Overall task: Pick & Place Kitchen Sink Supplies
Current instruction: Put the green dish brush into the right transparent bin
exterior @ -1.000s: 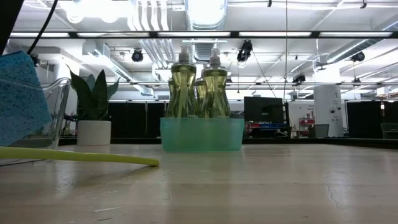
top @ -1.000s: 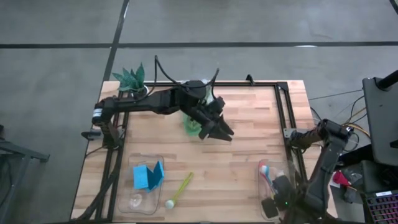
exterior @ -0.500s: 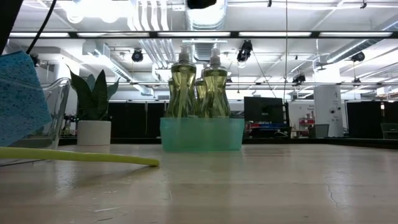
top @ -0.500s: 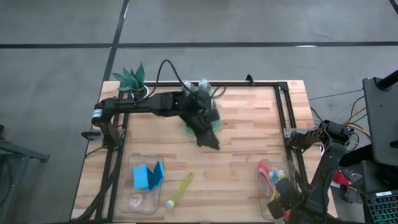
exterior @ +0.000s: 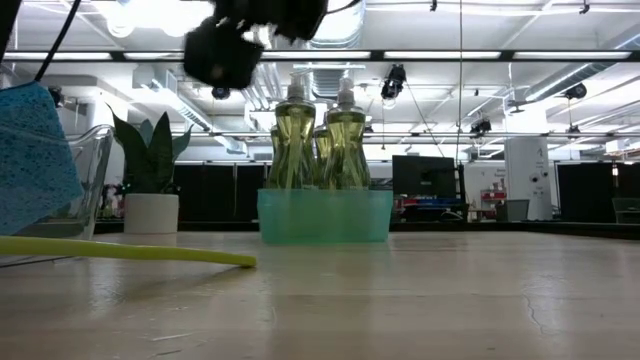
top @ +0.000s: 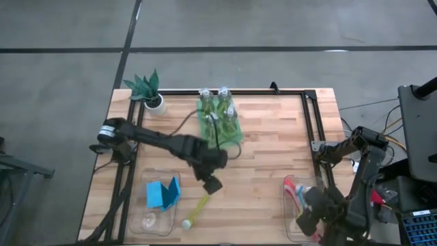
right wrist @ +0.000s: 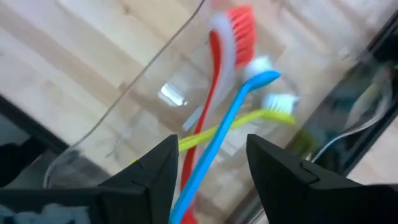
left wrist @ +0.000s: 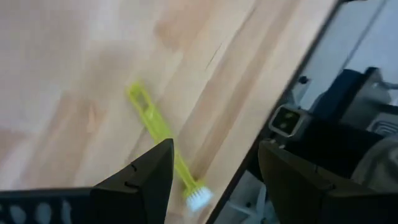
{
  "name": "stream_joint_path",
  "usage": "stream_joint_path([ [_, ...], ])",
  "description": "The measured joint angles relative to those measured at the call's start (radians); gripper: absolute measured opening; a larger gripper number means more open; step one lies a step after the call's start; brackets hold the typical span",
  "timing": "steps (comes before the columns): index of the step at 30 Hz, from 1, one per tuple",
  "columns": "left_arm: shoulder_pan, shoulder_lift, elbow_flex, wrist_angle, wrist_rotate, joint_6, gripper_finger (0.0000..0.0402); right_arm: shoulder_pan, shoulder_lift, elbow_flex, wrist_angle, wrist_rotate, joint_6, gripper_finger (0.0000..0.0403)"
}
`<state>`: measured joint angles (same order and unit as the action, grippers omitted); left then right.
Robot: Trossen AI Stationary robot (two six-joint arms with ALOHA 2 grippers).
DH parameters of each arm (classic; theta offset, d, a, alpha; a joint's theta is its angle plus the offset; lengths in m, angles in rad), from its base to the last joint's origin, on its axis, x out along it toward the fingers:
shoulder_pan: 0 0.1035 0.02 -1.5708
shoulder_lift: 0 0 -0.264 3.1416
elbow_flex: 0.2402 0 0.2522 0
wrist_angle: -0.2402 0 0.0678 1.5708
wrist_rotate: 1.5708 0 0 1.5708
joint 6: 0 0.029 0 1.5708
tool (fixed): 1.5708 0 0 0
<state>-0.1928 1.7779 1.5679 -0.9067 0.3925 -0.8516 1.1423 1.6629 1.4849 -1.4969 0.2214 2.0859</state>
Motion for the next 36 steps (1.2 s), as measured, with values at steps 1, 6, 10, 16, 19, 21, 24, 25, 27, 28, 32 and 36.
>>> stream_joint_path([
  [1,-0.015,0.000,-0.030,0.013,0.000,-0.032,0.0225,0.000,-0.009,0.000,-0.018,0.009,-0.002,0.0188],
  [6,-0.086,0.000,-0.173,0.141,0.001,-0.158,0.0225,0.000,-0.044,-0.004,-0.075,0.055,-0.030,0.0188],
  [10,-0.132,0.003,-0.270,0.283,-0.010,-0.218,0.0225,0.000,-0.075,-0.017,-0.077,0.090,-0.068,0.0181],
  [16,-0.173,0.023,-0.335,0.344,-0.074,-0.248,0.0225,0.000,-0.091,-0.019,-0.075,0.097,-0.105,0.0172],
  [19,-0.185,0.040,-0.340,0.349,-0.106,-0.231,0.0225,0.000,-0.091,-0.019,-0.074,0.096,-0.119,0.0169],
  [21,-0.189,0.057,-0.341,0.351,-0.106,-0.228,0.0225,0.000,-0.091,-0.019,-0.075,0.097,-0.127,0.0169],
  [24,-0.190,0.084,-0.341,0.359,-0.105,-0.206,0.0225,0.000,-0.091,-0.019,-0.074,0.097,-0.130,0.0169],
  [25,-0.190,0.094,-0.341,0.358,-0.106,-0.195,0.0225,0.000,-0.091,-0.019,-0.074,0.097,-0.130,0.0169],
  [27,-0.188,0.112,-0.341,0.358,-0.104,-0.196,0.0225,0.000,-0.091,-0.019,-0.074,0.096,-0.130,0.0169],
  [28,-0.185,0.115,-0.341,0.356,-0.100,-0.197,0.0225,0.000,-0.091,-0.019,-0.074,0.097,-0.130,0.0169],
  [32,-0.182,0.130,-0.340,0.355,-0.091,-0.193,0.0209,0.000,-0.091,-0.019,-0.074,0.096,-0.130,0.0169],
  [36,-0.171,0.133,-0.340,0.352,-0.068,-0.192,0.0161,0.000,-0.091,-0.019,-0.074,0.096,-0.121,0.0169],
])
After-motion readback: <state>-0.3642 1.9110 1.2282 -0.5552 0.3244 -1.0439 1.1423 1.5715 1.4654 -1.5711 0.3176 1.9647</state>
